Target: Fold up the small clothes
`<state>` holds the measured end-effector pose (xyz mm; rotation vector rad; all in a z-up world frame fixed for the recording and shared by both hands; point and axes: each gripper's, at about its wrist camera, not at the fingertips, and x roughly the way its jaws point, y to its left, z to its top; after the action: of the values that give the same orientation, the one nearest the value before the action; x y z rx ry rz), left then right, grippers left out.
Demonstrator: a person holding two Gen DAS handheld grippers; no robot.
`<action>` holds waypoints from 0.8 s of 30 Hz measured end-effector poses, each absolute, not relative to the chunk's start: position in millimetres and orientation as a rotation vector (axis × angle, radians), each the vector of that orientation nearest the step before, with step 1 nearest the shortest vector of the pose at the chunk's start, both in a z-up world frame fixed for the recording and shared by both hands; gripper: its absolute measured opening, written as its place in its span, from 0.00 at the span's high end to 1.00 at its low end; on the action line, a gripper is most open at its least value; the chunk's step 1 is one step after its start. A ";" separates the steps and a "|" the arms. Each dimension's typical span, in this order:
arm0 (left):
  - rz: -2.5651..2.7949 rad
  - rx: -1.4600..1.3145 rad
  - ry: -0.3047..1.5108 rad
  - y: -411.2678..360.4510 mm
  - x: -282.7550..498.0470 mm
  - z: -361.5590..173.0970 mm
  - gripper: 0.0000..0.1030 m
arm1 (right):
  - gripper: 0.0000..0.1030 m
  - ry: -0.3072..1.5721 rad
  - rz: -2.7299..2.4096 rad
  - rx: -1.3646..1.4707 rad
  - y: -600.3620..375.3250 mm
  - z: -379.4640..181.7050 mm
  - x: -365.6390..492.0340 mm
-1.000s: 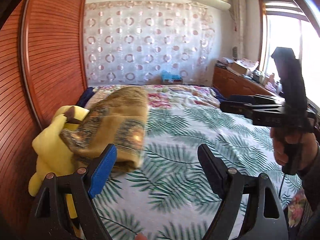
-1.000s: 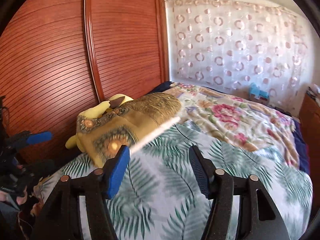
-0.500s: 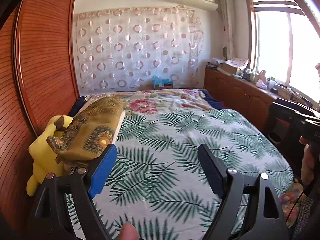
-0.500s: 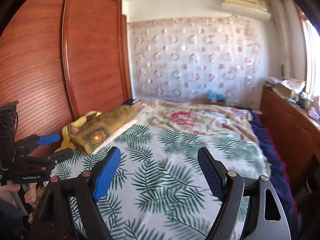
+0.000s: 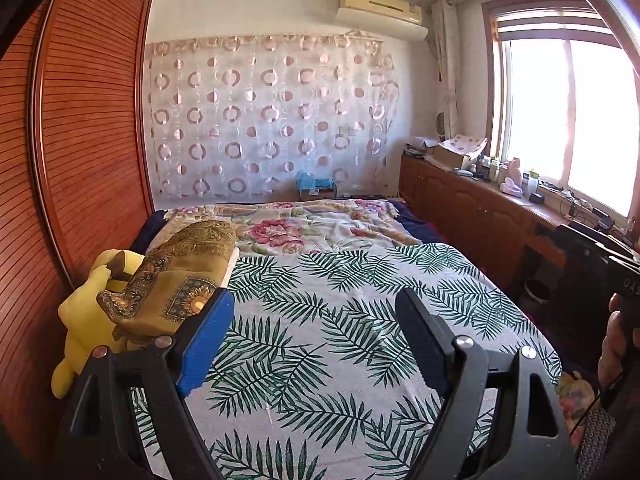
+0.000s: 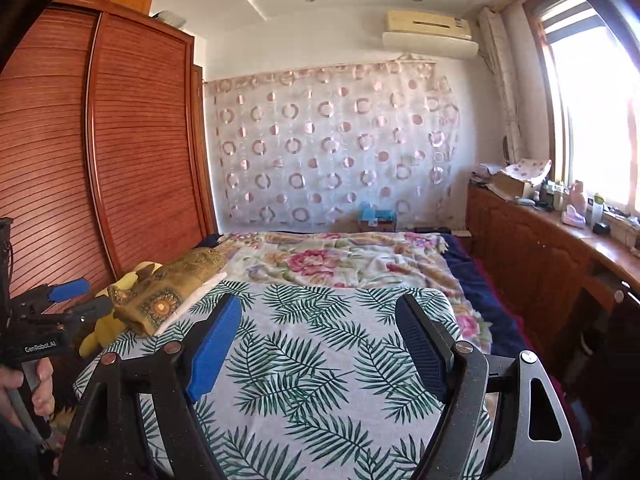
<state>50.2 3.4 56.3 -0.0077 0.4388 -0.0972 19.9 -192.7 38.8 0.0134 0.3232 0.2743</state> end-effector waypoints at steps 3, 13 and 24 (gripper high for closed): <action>-0.089 -0.006 0.430 4.0 49.2 57.5 0.19 | 0.21 0.327 0.276 0.021 -189.5 36.9 22.3; -0.083 -0.006 0.419 8.8 45.7 60.0 0.19 | 0.21 0.333 0.271 0.023 -193.4 36.6 32.7; -0.069 -0.001 0.413 8.9 44.9 59.8 0.19 | 0.21 0.327 0.269 0.018 -199.9 36.4 32.7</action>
<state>44.9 8.9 59.8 -0.0014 0.4133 -0.0693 32.7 -199.9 36.4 0.0184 0.3270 0.2688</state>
